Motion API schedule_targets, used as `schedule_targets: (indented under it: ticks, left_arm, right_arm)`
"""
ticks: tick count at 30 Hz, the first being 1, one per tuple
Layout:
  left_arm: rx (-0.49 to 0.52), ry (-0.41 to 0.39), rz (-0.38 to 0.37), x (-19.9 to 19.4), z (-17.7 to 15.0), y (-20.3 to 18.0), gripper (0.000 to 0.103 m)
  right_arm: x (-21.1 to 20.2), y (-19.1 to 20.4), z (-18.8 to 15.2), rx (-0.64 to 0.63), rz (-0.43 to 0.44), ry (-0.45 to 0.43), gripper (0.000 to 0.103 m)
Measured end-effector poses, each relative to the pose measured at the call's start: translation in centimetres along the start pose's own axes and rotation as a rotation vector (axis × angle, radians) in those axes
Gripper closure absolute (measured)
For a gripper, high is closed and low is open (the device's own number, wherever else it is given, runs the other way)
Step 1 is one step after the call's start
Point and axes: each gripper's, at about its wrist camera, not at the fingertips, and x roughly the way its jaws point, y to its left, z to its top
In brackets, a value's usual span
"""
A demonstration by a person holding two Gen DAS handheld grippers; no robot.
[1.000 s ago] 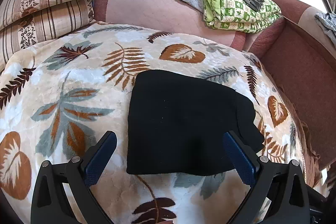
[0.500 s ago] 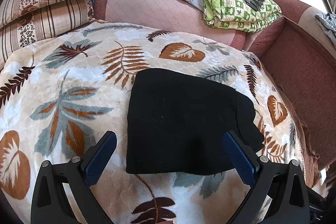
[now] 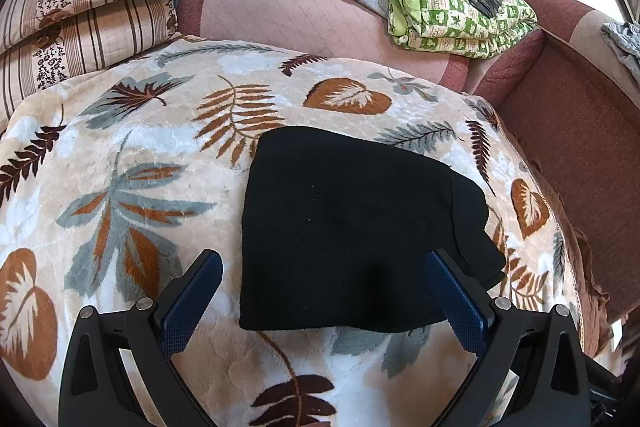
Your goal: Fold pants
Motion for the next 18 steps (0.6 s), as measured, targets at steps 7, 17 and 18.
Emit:
schedule_targets:
  ticks: [7, 17, 18]
  left_arm:
    - [0.001, 0.002, 0.0, 0.17, -0.03, -0.05, 0.001]
    - [0.001, 0.002, -0.001, 0.18, -0.03, -0.04, 0.001]
    - [0.0, 0.001, -0.001, 0.17, -0.04, -0.04, 0.001]
  right_arm:
    - [0.02, 0.0, 0.0, 0.001, 0.0, 0.0, 0.049]
    - [0.03, 0.02, 0.01, 0.002, 0.0, 0.0, 0.049]
    - [0.03, 0.02, 0.01, 0.002, 0.0, 0.0, 0.049]
